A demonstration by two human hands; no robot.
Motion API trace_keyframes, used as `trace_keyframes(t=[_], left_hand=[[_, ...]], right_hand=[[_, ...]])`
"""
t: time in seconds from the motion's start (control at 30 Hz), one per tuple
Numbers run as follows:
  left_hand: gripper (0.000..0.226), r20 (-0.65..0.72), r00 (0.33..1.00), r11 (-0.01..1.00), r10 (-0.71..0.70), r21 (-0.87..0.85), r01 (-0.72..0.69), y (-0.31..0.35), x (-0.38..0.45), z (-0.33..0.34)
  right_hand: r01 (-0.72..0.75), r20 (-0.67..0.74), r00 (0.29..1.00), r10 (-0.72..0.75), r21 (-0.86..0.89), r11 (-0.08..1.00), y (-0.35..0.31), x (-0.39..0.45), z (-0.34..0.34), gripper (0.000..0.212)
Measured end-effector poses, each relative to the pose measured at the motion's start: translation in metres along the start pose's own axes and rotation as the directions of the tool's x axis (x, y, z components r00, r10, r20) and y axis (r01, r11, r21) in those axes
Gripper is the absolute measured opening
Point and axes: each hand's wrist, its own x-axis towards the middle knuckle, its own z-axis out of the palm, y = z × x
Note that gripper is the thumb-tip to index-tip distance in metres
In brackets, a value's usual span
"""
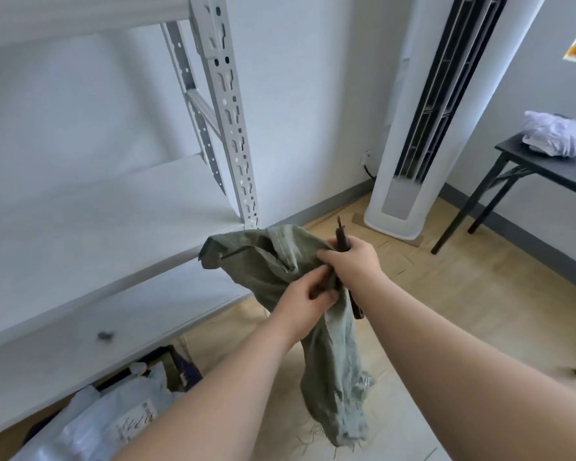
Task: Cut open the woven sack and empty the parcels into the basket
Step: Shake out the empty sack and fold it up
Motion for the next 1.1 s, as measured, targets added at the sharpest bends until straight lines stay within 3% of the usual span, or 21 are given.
trace_keyframes(t=[0.03, 0.07, 0.1, 0.17, 0.2, 0.23, 0.33, 0.4, 0.5, 0.6, 0.7, 0.77, 0.83, 0.93, 1.0, 1.03, 1.1], left_hand=[[0.032, -0.042, 0.999, 0.999, 0.028, -0.022, -0.029, -0.001, -0.005, -0.006], [0.025, -0.179, 0.982, 0.998, 0.059, -0.012, -0.062, 0.0, -0.009, -0.013], [0.022, -0.378, 0.922, 0.996, 0.086, 0.04, -0.077, 0.0, -0.011, -0.021], [0.031, -0.726, 0.672, 0.982, 0.147, 0.188, -0.011, 0.002, -0.01, -0.039], [0.045, -0.791, 0.587, 0.971, 0.172, 0.237, 0.035, 0.0, -0.007, -0.048], [0.06, -0.775, 0.604, 0.954, 0.184, 0.288, 0.078, -0.001, -0.004, -0.057], [0.088, -0.396, 0.914, 0.886, 0.083, 0.449, 0.115, -0.005, 0.003, -0.071], [0.085, -0.186, 0.981, 0.838, -0.047, 0.528, 0.14, -0.01, 0.002, -0.074], [0.029, -0.251, 0.968, 0.811, 0.011, 0.569, 0.139, -0.015, 0.009, -0.08], [0.037, -0.186, 0.978, 0.805, 0.091, 0.592, 0.038, -0.005, 0.013, -0.078], [0.043, -0.015, 0.994, 0.777, 0.109, 0.625, -0.076, 0.003, 0.012, -0.066], [0.048, 0.065, 0.991, 0.778, 0.118, 0.614, -0.132, 0.005, 0.007, -0.054], [0.052, 0.176, 0.973, 0.753, 0.15, 0.617, -0.228, 0.004, 0.001, -0.04], [0.052, 0.313, 0.941, 0.652, 0.13, 0.688, -0.319, 0.007, -0.008, -0.027], [0.056, 0.302, 0.946, 0.563, 0.118, 0.764, -0.314, 0.01, -0.011, -0.03], [0.057, 0.268, 0.956, 0.536, 0.121, 0.793, -0.29, 0.01, -0.012, -0.035], [0.048, 0.17, 0.982, 0.51, 0.079, 0.84, -0.186, 0.012, -0.012, -0.049]], right_hand=[[-0.063, -0.018, 0.998, 0.064, 0.062, 0.996, 0.006, 0.002, -0.002, 0.016], [-0.11, -0.01, 0.994, 0.112, 0.119, 0.987, 0.01, 0.002, -0.005, 0.016], [-0.145, 0.014, 0.989, 0.145, 0.164, 0.976, 0.013, 0.001, -0.007, 0.018], [-0.182, 0.064, 0.983, 0.172, 0.23, 0.956, 0.015, -0.002, -0.006, 0.02], [-0.198, 0.077, 0.98, 0.183, 0.269, 0.943, 0.015, -0.003, -0.005, 0.022], [-0.21, 0.083, 0.978, 0.194, 0.305, 0.929, 0.015, -0.004, -0.004, 0.024], [-0.205, 0.079, 0.979, 0.19, 0.359, 0.91, 0.01, -0.005, -0.002, 0.031], [-0.176, 0.056, 0.984, 0.167, 0.371, 0.912, 0.008, -0.006, -0.004, 0.029], [-0.13, 0.049, 0.991, 0.122, 0.226, 0.965, 0.008, -0.006, -0.008, 0.017], [-0.059, 0.053, 0.996, 0.066, -0.122, 0.991, 0.011, -0.006, -0.007, 0.027], [0.024, -0.06, 0.997, -0.038, -0.218, 0.976, 0.003, -0.005, -0.003, 0.034], [-0.012, -0.051, 0.999, -0.004, -0.307, 0.952, -0.007, -0.004, -0.002, 0.043], [-0.089, 0.014, 0.994, 0.11, -0.49, 0.867, -0.015, -0.003, -0.001, 0.048], [-0.164, 0.028, 0.957, 0.289, -0.767, 0.62, -0.01, -0.004, -0.003, 0.048], [-0.131, 0.044, 0.938, 0.344, -0.873, 0.47, -0.004, -0.009, -0.004, 0.034], [-0.127, 0.051, 0.931, 0.362, -0.884, 0.45, 0.0, -0.012, -0.005, 0.029], [-0.2, 0.046, 0.921, 0.386, -0.796, 0.571, 0.009, -0.012, -0.004, 0.021]])
